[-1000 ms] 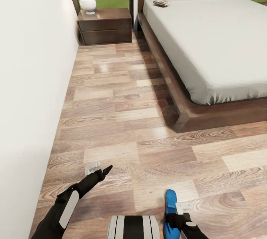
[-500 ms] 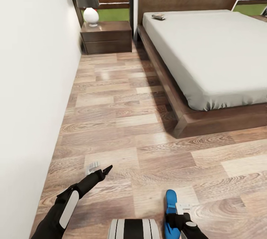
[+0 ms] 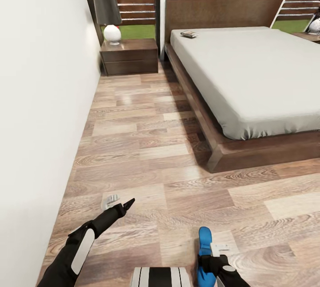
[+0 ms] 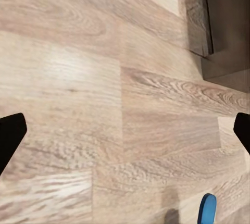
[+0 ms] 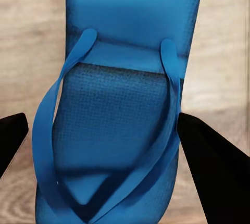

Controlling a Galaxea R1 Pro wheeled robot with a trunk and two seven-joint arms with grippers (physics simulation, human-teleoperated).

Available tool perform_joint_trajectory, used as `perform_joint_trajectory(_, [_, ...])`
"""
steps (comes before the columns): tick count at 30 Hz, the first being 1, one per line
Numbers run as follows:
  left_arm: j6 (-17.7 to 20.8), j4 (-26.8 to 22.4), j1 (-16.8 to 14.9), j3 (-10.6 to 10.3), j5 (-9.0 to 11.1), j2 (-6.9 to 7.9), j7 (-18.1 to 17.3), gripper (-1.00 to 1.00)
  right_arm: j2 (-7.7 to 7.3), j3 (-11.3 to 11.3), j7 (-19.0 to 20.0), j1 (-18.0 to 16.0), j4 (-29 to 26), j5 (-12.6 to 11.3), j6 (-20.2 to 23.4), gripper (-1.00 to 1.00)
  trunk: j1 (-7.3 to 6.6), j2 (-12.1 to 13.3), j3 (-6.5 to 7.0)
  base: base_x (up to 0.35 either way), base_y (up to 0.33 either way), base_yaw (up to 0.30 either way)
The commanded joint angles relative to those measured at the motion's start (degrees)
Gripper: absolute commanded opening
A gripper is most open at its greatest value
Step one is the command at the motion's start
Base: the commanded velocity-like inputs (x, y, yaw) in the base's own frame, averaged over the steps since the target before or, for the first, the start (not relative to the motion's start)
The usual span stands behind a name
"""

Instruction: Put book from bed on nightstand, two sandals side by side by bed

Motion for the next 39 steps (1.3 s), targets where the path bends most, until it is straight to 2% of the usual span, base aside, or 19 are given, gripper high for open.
perform_joint_trajectory(1, [0.5, 0.0, 0.0, 0.2, 0.4, -0.06, -0.2, 1.00, -0.01, 0.2, -0.3, 0.0, -0.1, 0.0, 0.3, -1.00, -0.03, 0.0, 0.19, 0.000, 0.000, 0.000])
perform_joint_trajectory(39, [0.5, 0.0, 0.3, 0.3, 0.5, -0.06, -0.2, 1.00, -0.06, 0.0, -0.2, 0.0, -0.2, 0.0, 0.3, -1.00, -1.01, 0.5, 8.61, 0.000, 0.000, 0.000])
